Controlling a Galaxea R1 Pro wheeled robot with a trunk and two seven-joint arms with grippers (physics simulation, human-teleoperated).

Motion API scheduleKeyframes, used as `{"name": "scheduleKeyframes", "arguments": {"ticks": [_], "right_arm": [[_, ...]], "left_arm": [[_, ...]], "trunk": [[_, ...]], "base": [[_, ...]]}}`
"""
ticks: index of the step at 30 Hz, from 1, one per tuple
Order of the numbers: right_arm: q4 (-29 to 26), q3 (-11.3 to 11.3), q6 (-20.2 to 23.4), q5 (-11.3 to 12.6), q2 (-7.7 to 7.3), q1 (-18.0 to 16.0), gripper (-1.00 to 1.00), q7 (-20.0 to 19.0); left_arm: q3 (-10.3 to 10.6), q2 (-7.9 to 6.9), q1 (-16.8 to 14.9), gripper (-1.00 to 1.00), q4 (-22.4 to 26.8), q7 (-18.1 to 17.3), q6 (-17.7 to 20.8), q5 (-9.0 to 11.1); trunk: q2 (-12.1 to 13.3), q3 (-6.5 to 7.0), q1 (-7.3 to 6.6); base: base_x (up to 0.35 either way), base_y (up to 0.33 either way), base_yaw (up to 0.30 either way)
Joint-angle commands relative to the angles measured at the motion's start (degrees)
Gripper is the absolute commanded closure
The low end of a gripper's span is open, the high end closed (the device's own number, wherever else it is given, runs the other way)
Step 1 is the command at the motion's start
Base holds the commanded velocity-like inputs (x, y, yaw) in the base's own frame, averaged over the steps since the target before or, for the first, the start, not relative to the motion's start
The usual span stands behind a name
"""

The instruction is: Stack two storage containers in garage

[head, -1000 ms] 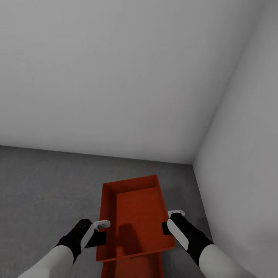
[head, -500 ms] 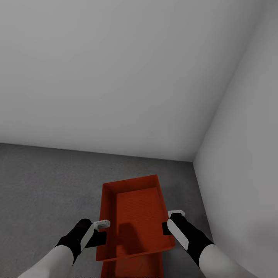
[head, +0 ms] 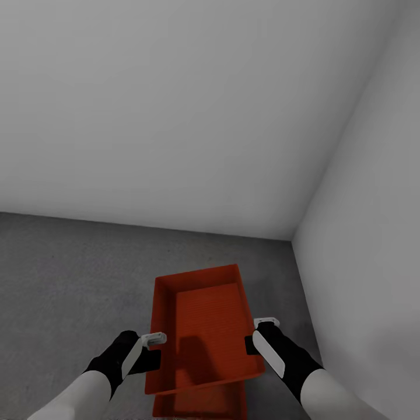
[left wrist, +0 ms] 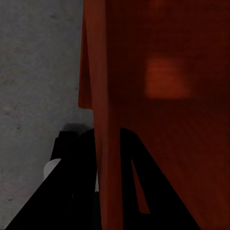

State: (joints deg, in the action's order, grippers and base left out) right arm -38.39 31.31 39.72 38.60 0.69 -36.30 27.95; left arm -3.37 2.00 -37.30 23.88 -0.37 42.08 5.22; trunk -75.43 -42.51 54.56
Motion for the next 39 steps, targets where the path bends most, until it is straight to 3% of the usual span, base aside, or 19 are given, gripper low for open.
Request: {"name": "scheduleKeyframes", "arguments": {"ticks": [1,14,39], "right_arm": [[0.0,0.9,0.1,1.2,0.01,0.0,1.0,0.5],[0.0,0.9,0.1,1.2,0.01,0.0,1.0,0.5],[0.0,0.9,0.1,1.2,0.01,0.0,1.0,0.5]], "left_arm": [[-0.6,0.29,-0.1,1.0,0.1,0.2,0.3,0.5],[-0.6,0.29,-0.1,1.0,0.1,0.2,0.3,0.5],[-0.6,0.29,-0.1,1.0,0.1,0.2,0.3,0.5]], "trunk": [[0.0,-0.14,0.0],[0.0,-1.33,0.0],[-10.1,-6.02,5.49]], "base": [[0.0,0.0,0.0],[0.0,0.0,0.0],[0.0,0.0,0.0]]}}
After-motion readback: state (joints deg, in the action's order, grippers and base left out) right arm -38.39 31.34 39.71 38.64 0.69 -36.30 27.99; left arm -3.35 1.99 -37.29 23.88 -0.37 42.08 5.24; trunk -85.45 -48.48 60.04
